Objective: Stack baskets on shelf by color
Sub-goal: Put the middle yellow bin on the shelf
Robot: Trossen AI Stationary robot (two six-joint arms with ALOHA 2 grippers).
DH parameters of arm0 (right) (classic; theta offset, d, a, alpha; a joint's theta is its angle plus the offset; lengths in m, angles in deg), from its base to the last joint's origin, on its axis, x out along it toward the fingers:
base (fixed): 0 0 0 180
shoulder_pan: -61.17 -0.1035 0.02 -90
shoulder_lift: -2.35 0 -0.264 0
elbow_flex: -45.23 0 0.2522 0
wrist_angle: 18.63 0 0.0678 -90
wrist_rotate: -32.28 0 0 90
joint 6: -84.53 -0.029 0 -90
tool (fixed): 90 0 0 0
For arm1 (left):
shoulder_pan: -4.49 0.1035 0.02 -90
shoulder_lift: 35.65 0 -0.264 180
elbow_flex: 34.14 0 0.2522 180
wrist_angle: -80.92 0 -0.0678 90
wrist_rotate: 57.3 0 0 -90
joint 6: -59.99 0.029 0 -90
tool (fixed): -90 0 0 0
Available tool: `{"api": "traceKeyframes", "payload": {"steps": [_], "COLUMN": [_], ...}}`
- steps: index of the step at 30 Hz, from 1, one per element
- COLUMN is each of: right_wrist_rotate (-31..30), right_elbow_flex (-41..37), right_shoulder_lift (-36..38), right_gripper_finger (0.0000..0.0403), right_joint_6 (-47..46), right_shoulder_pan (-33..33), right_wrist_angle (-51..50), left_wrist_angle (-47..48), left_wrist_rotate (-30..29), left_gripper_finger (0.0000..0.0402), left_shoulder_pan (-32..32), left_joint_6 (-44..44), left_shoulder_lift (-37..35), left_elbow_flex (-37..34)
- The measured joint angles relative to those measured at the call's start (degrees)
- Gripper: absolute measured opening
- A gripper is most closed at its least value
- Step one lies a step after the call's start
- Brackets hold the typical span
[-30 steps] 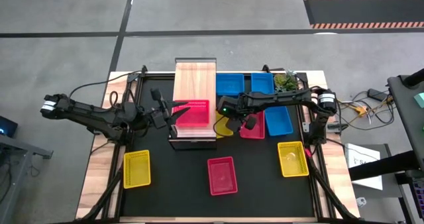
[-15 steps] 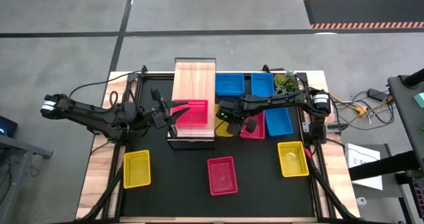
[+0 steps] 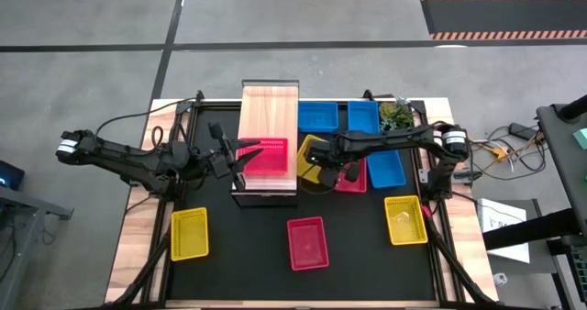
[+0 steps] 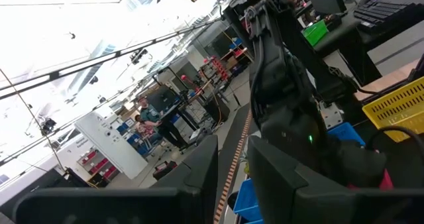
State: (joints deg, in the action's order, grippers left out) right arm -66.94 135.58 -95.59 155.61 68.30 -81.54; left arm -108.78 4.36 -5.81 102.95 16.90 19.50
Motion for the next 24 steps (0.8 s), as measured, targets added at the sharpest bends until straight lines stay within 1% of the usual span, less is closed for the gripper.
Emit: {"api": "traceKeyframes", "payload": {"steps": [6, 8, 12, 15, 21, 22, 24], "right_wrist_rotate": [-4.76, -6.89, -9.03, -11.37, -22.53, -23.67, -23.78], "right_elbow_flex": [0.14, 0.94, 3.37, 5.91, 13.59, 14.89, 17.65], "right_shoulder_lift": [3.55, 4.25, 5.67, 6.3, 5.99, 5.7, 5.06], "right_gripper_finger": [0.0009, 0.0009, 0.0009, 0.0009, 0.0009, 0.0009, 0.0009], "right_joint_6": [-11.43, -15.68, -24.01, -30.96, -42.55, -44.29, -47.36], "right_shoulder_pan": [-1.53, -1.99, -2.02, -1.78, 0.29, 0.89, 2.41], "right_wrist_angle": [-6.41, -9.66, -13.84, -15.47, -20.97, -21.14, -21.18], "left_wrist_angle": [-0.04, -0.07, -0.6, -1.07, -2.02, -2.06, -2.22], "left_wrist_rotate": [-0.82, -0.9, -0.94, -0.96, -1.06, -1.12, -2.01], "left_gripper_finger": [0.0067, 0.0067, 0.0067, 0.0067, 0.0067, 0.0067, 0.0067], "left_shoulder_pan": [0.07, 0.07, 0.07, 0.08, 0.23, 0.31, 0.46], "left_joint_6": [0.0, 0.0, -0.02, -0.02, -0.02, -0.02, -0.02], "left_shoulder_lift": [0.0, 0.0, 0.0, 0.0, 0.0, -0.07, -0.11], "left_elbow_flex": [0.0, 0.0, 0.0, 0.0, 0.0, 0.0, 0.0]}}
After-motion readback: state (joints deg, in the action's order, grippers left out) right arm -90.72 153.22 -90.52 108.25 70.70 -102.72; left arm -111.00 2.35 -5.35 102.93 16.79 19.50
